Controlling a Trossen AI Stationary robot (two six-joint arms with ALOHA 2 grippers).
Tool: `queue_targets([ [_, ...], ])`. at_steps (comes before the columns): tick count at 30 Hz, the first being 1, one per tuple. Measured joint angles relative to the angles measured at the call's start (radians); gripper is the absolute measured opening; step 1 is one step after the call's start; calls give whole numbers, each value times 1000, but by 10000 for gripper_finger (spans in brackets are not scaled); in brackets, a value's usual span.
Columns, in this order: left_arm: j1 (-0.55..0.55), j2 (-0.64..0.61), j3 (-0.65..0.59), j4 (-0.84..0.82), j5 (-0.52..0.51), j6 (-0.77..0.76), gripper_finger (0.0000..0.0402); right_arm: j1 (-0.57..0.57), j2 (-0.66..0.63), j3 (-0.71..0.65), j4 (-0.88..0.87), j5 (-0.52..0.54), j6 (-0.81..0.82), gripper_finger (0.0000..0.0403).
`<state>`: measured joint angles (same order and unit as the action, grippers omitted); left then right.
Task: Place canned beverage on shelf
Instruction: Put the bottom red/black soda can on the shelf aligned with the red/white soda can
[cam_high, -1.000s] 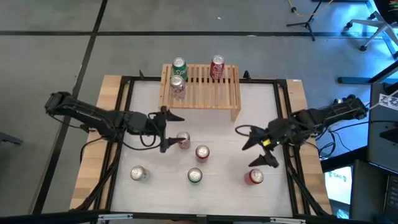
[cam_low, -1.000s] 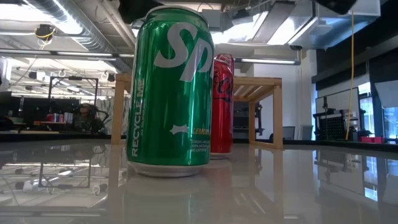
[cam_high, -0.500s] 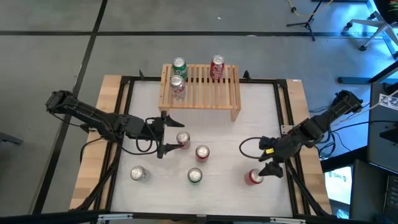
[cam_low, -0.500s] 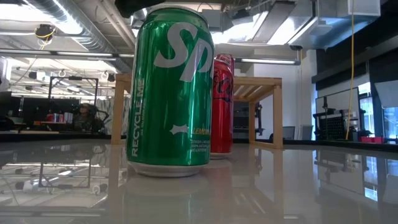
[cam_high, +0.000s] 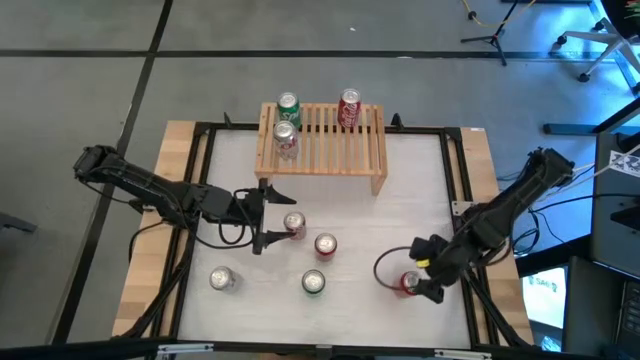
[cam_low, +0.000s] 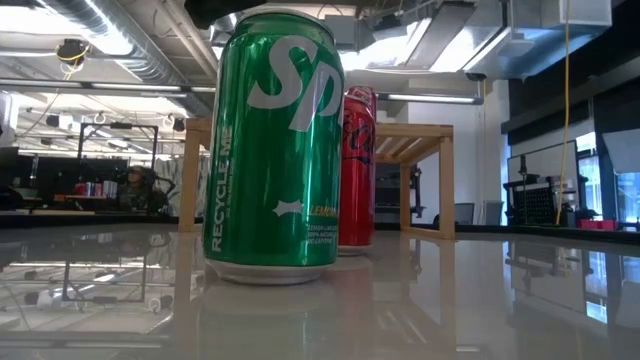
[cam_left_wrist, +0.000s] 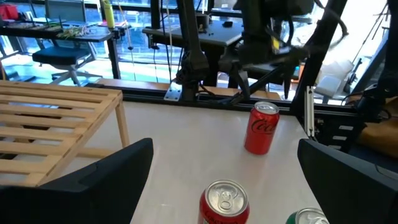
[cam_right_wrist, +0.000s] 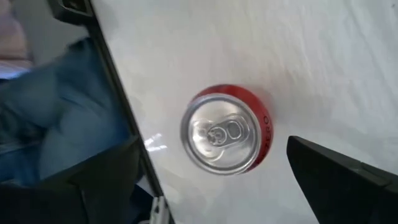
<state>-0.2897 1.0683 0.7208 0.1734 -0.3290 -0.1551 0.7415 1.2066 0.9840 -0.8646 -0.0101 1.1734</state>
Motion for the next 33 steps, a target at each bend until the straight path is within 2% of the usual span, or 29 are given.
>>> queue_targets([
  [6, 0, 0, 0, 0, 0, 0, 390, -1, 75, 0, 7, -44, -3, 392],
  [24, 0, 0, 0, 0, 0, 0, 390, -1, 136, 0, 44, 1, -10, 392],
  [33, 0, 0, 0, -1, 0, 0, 390, -2, 214, 0, 48, 2, -86, 392],
])
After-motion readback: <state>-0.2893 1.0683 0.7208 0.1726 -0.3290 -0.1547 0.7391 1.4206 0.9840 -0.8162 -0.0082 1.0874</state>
